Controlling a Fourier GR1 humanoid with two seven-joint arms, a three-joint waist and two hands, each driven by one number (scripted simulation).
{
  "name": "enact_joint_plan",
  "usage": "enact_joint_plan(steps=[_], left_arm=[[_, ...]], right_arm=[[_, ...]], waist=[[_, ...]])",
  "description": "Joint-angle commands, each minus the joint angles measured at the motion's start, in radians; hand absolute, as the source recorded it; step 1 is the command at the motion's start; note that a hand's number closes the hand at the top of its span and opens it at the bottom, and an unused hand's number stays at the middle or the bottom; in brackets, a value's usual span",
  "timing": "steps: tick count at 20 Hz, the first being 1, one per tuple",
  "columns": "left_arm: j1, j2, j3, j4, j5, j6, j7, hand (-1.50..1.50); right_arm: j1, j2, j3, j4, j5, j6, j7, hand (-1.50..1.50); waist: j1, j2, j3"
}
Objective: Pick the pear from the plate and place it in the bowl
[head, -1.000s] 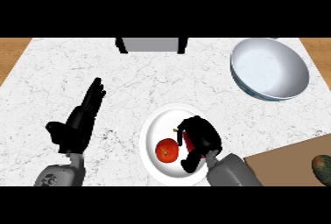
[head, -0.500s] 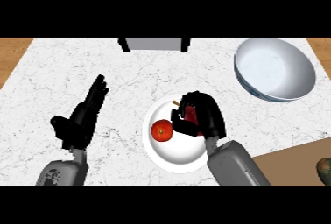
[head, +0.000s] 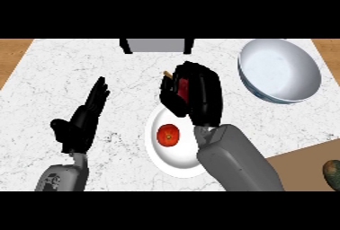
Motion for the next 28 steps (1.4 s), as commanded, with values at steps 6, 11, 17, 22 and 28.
enact_joint_plan(steps=[6, 11, 17, 22, 28], left_arm=[[-0.012, 0.033, 0.058, 0.048, 0.032, -0.033, -0.04, 0.0], [0.039, -0.014, 0.003, 0.026, 0.0, -0.014, -0.061, 0.0], [0.046, -0.002, 0.0, -0.037, -0.013, -0.01, -0.021, 0.0], [0.009, -0.032, -0.002, 0.02, -0.016, 0.006, -0.028, 0.0], [-0.059, 0.005, 0.043, 0.023, -0.001, -0.01, 0.008, 0.0]], right_arm=[[-0.276, -0.022, -0.136, -0.083, 0.181, 0.285, 0.344, 1.5], [-0.416, -0.05, -0.26, -0.011, 0.178, 0.338, 0.346, 1.5], [-0.472, -0.089, -0.369, 0.139, 0.179, 0.315, 0.299, 1.5], [-0.448, -0.211, -0.407, 0.234, 0.201, 0.363, 0.254, 1.5], [-0.409, -0.286, -0.395, 0.357, 0.24, 0.399, 0.159, 1.5]], waist=[[-0.008, 0.0, 0.0], [-0.002, 0.002, 0.0], [0.006, 0.004, 0.0], [0.001, 0.006, 0.0], [0.0, 0.007, 0.0]])
